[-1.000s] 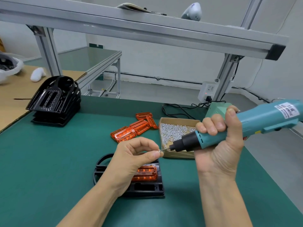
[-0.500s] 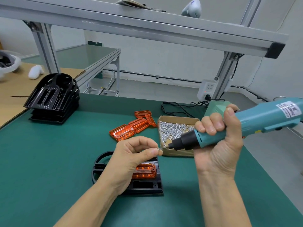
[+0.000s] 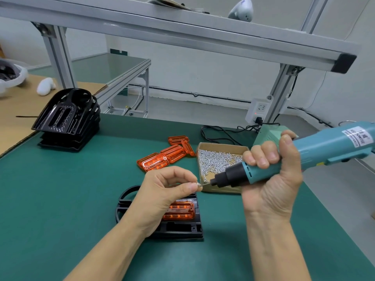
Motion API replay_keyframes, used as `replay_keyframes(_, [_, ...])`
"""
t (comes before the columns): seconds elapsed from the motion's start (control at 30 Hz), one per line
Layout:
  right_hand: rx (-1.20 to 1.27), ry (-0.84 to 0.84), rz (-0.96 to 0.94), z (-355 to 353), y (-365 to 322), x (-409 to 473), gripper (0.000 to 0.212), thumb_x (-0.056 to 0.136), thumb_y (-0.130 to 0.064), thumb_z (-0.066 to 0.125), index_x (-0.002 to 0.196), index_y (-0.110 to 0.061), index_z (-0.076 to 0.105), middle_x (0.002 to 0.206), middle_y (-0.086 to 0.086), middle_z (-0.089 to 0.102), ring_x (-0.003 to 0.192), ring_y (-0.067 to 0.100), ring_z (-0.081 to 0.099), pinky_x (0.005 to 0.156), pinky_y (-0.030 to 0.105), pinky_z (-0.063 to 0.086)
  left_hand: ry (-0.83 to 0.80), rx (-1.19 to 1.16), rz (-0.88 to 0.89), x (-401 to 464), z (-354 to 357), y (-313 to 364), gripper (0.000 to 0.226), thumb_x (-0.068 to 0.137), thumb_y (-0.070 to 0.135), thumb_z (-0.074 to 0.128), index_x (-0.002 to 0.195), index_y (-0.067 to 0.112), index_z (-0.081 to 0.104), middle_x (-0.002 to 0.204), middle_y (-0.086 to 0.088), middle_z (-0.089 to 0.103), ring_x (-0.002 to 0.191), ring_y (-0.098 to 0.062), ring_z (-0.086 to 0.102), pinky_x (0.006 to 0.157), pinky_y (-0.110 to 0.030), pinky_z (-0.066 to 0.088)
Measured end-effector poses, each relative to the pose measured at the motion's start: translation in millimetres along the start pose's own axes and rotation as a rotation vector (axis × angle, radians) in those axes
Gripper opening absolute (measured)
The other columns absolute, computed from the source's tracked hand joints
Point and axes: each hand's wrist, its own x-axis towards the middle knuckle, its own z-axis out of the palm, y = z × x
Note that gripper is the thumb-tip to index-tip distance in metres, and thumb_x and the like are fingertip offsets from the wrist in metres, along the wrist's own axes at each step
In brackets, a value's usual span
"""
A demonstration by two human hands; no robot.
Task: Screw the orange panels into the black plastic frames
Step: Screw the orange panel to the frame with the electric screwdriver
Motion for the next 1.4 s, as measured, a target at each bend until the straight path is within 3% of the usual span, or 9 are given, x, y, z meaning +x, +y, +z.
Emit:
replay_keyframes(0.63, [-0.02, -0.017, 0.005, -1, 2, -1, 0.008, 0.086, -0.017, 0.05, 0.087, -0.024, 0.053, 0.051, -0.011, 0.038, 0.041, 0.004, 0.037, 0.046, 0.018, 0.038, 0.007, 0.121, 0.052, -1, 2, -1, 0.014, 0.062, 0.024, 0.078, 0.075, 0.018, 0.076, 0.076, -0.006, 0.073, 0.073, -0.014, 0.068, 0.068, -0.017, 0.051])
replay_keyframes(0.8, [-0.024, -0.066, 0.03, -3, 2, -1, 0.009, 0.087, -0.015, 0.048, 0.089, -0.023, 0.052, 0.051, -0.011, 0.038, 0.04, 0.004, 0.037, 0.046, 0.018, 0.037, -0.041, 0.347, 0.104, 0, -4, 4, 0.008, 0.069, 0.023, 0.077, 0.076, 0.024, 0.074, 0.08, 0.002, 0.072, 0.081, -0.011, 0.067, 0.077, -0.021, 0.051])
replay_keyframes(0.97, [-0.047, -0.094, 0.016, -2, 8, -5, 0.01, 0.088, -0.013, 0.047, 0.092, -0.021, 0.052, 0.05, -0.01, 0.039, 0.04, 0.004, 0.038, 0.045, 0.019, 0.038, -0.069, 0.591, 0.244, 2, -11, 6, 0.023, 0.075, 0.009, 0.077, 0.073, 0.031, 0.071, 0.081, 0.009, 0.068, 0.081, -0.009, 0.064, 0.077, -0.014, 0.044])
replay_keyframes(1.2, [-0.008, -0.016, 0.023, -5, 15, -4, 0.01, 0.088, -0.014, 0.049, 0.09, -0.023, 0.052, 0.05, -0.011, 0.039, 0.04, 0.003, 0.038, 0.045, 0.017, 0.037, -0.047, 0.557, 0.196, 1, -10, 4, 0.022, 0.076, 0.005, 0.075, 0.074, 0.026, 0.071, 0.079, 0.01, 0.069, 0.079, -0.003, 0.064, 0.078, -0.013, 0.045])
replay_keyframes(1.4, [0.033, 0.101, 0.016, -8, 17, -4, 0.008, 0.085, -0.017, 0.054, 0.085, -0.025, 0.052, 0.051, -0.012, 0.038, 0.041, 0.002, 0.037, 0.046, 0.017, 0.037, -0.019, 0.405, 0.125, -1, -8, -1, 0.015, 0.08, 0.004, 0.071, 0.079, 0.019, 0.072, 0.08, 0.0, 0.073, 0.082, -0.012, 0.07, 0.076, -0.017, 0.051])
